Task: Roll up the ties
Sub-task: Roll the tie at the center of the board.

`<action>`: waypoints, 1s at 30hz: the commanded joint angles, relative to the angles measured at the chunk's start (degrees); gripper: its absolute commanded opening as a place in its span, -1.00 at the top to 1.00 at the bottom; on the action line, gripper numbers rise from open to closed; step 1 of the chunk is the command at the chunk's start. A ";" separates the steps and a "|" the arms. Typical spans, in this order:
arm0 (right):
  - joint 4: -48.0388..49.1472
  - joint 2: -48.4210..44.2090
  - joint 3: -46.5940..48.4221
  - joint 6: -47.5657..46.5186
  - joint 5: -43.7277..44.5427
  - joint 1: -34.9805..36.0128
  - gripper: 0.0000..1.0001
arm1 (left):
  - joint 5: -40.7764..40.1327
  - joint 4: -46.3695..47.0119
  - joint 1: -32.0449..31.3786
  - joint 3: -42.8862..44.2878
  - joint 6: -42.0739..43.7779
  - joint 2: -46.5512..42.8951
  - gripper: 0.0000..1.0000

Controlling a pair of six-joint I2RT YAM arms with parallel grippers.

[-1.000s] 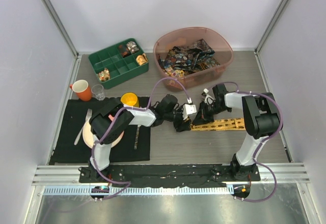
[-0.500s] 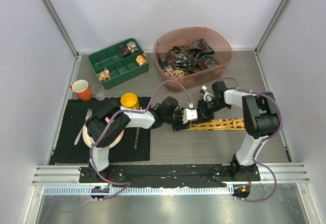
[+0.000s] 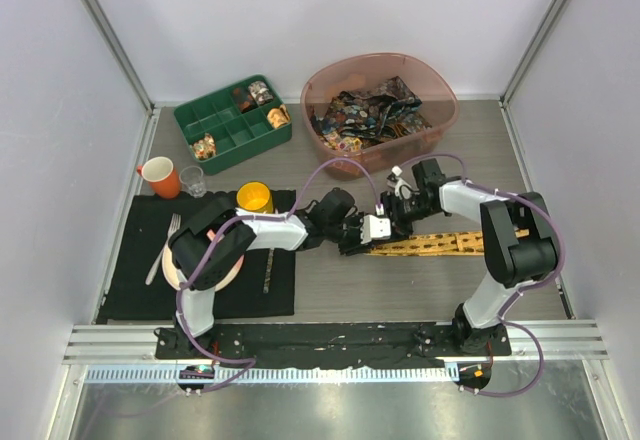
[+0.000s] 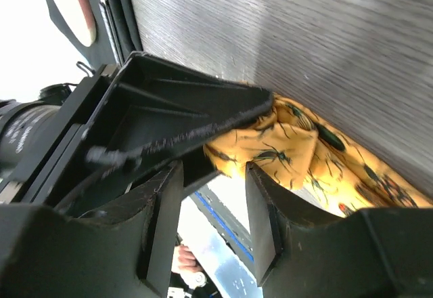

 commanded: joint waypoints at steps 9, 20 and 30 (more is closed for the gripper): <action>2.99 6.47 -1.28 -1.05 7.59 0.43 0.99 | -3.06 -13.68 0.20 -1.00 3.85 3.43 0.42; -2.38 9.64 -2.60 -4.93 11.72 -5.63 0.99 | 2.38 -9.83 2.48 0.85 0.34 3.17 -0.32; -4.13 10.78 -2.25 -6.25 16.99 -9.06 0.99 | 10.38 4.94 3.01 0.67 -7.05 3.68 -0.51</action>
